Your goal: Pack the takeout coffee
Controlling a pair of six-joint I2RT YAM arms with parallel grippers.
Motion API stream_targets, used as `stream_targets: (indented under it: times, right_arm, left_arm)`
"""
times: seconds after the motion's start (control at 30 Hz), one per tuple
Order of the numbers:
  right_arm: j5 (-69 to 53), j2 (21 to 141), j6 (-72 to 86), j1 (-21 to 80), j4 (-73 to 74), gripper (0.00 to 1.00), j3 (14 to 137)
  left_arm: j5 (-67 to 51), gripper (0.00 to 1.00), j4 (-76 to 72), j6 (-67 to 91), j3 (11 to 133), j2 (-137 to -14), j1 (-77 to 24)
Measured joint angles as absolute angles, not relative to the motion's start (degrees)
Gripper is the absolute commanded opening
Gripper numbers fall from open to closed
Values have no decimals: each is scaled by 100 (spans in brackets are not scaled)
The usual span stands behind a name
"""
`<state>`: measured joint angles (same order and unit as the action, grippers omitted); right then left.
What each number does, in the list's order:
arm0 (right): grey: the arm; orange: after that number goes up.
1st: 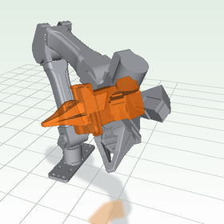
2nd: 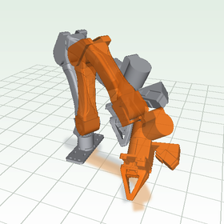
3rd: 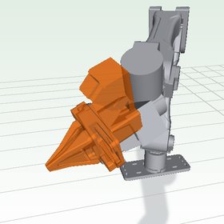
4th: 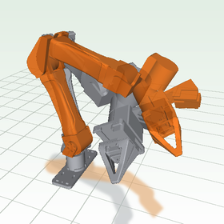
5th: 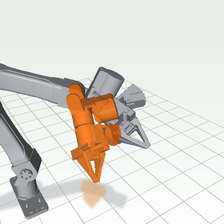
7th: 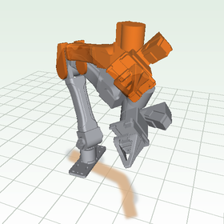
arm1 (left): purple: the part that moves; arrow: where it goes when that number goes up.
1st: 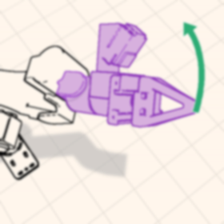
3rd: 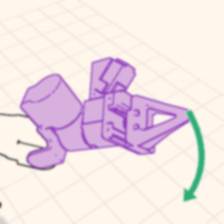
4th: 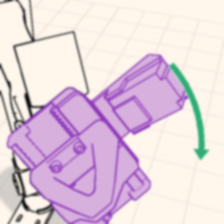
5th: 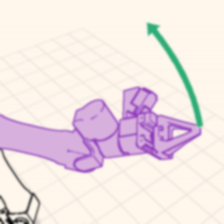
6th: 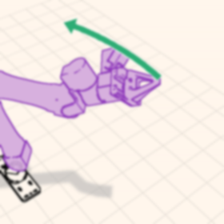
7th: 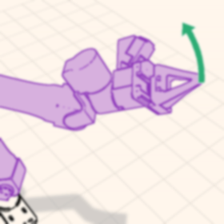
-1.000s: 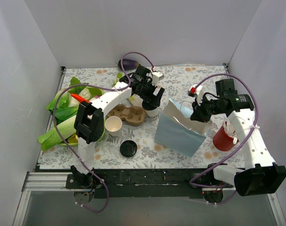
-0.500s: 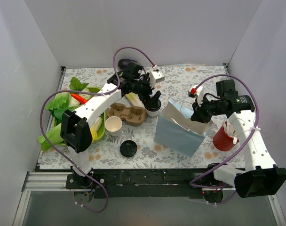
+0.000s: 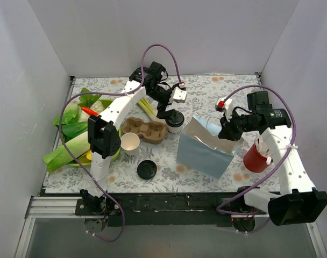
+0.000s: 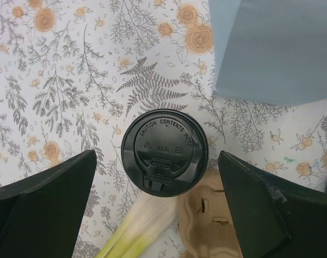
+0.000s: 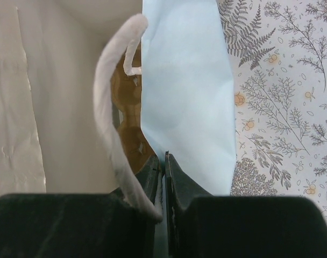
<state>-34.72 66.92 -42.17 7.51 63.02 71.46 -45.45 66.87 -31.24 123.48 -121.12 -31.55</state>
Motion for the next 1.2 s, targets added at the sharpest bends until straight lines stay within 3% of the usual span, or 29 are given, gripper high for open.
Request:
stream_targets:
  times: [0.33,1.2]
  right_arm:
    - [-3470,6399,-4193,733,6294,16,6941]
    - [-3514,6547,-4125,711,6285,16,6930]
  left_arm:
    - [-4615,98,7564,-4154,12728,-12584,-3162]
    - [-4593,98,7325,-4066,12978,-13089,-3159]
